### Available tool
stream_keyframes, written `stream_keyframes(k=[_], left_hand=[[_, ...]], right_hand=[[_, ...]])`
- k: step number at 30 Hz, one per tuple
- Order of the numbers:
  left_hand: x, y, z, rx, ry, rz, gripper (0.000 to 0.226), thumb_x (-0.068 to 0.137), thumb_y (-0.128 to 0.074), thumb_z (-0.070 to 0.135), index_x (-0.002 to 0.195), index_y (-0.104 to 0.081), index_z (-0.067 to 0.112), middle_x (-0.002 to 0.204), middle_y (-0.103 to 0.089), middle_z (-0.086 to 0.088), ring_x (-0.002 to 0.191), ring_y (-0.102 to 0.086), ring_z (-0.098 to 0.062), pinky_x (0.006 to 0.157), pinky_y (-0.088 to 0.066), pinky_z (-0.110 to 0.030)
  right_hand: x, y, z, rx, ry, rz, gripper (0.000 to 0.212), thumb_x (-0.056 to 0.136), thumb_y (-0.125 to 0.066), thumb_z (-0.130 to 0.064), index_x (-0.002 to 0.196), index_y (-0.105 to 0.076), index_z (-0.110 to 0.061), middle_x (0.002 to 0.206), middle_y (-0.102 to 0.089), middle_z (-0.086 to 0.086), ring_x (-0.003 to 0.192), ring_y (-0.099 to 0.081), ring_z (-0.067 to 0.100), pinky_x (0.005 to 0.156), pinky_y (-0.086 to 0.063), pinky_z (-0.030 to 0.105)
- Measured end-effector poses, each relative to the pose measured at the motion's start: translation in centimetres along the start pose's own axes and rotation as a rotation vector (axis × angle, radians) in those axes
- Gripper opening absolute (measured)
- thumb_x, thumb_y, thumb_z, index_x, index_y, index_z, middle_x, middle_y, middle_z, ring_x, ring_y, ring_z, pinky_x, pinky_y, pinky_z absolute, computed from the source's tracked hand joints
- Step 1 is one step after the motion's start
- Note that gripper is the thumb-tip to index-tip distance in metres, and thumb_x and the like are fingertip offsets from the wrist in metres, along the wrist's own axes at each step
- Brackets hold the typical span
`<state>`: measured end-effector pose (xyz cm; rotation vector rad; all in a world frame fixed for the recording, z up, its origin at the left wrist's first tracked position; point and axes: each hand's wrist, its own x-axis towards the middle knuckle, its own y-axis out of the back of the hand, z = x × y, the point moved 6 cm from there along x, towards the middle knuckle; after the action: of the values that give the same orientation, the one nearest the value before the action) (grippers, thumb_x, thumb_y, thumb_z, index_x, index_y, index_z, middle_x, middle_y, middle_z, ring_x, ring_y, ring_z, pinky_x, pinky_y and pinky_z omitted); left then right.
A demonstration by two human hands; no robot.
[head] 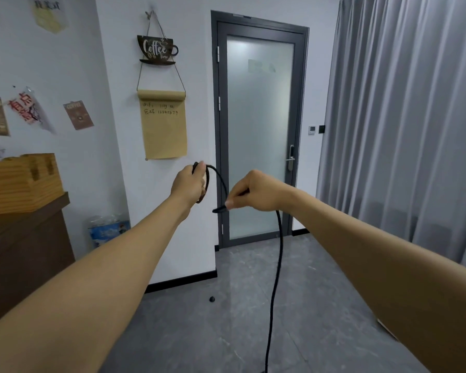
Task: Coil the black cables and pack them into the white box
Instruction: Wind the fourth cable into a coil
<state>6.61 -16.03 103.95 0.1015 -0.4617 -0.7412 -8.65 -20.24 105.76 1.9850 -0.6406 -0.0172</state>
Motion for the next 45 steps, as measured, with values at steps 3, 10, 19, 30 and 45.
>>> stream_keyframes(k=[3,10,19,30,45], left_hand=[[-0.9,-1.3,0.0,-0.118,0.032,-0.171,0.035,0.102,-0.031,0.04,0.078,-0.044,0.018,0.068,-0.053,0.004,0.052,-0.051,-0.007,0.044,-0.031,-0.021],[-2.9,-4.5,0.6,-0.506,0.117,-0.445,0.043,0.102,-0.031,0.04,0.067,-0.04,0.017,0.052,-0.051,0.005,0.055,-0.053,-0.011,0.062,-0.044,-0.023],[-4.4,-5.9,1.3,-0.711,0.227,-0.596,0.048,0.102,-0.022,0.043,0.066,-0.037,0.016,0.045,-0.029,0.008,0.041,-0.03,-0.008,0.06,-0.039,-0.023],[-4.2,-5.9,1.5,-0.831,0.293,-0.494,0.051,0.093,-0.037,0.057,0.06,-0.034,0.018,0.041,-0.024,0.011,0.031,-0.021,-0.002,0.034,-0.024,-0.014],[-5.6,-5.5,1.7,-0.38,0.247,-0.591,0.049,0.091,-0.043,0.055,0.06,-0.028,0.02,0.045,-0.02,0.009,0.037,-0.018,-0.006,0.036,-0.023,-0.016]], right_hand=[[0.1,0.7,-0.2,0.226,0.032,0.041,0.012,0.086,-0.067,-0.017,0.091,-0.075,-0.009,0.092,-0.073,0.002,0.087,-0.063,0.004,0.084,-0.044,0.011],[0.0,1.9,0.5,0.611,0.023,0.222,0.02,0.092,-0.057,-0.012,0.099,-0.068,0.003,0.06,-0.065,-0.015,0.048,-0.053,-0.009,0.045,-0.034,0.003],[-0.2,3.4,3.4,0.61,-0.073,0.453,0.02,0.085,-0.068,-0.024,0.07,-0.064,-0.012,0.039,-0.044,-0.015,0.04,-0.038,0.001,0.042,-0.03,0.01],[-1.3,-0.1,4.2,0.205,-0.027,0.266,0.035,0.089,-0.058,-0.04,0.107,-0.056,-0.009,0.076,-0.054,0.001,0.066,-0.047,0.011,0.063,-0.04,0.024],[-1.0,1.0,3.6,0.366,-0.081,0.004,0.027,0.098,-0.047,-0.023,0.082,-0.058,-0.004,0.063,-0.069,0.002,0.042,-0.034,0.011,0.041,-0.026,0.019]])
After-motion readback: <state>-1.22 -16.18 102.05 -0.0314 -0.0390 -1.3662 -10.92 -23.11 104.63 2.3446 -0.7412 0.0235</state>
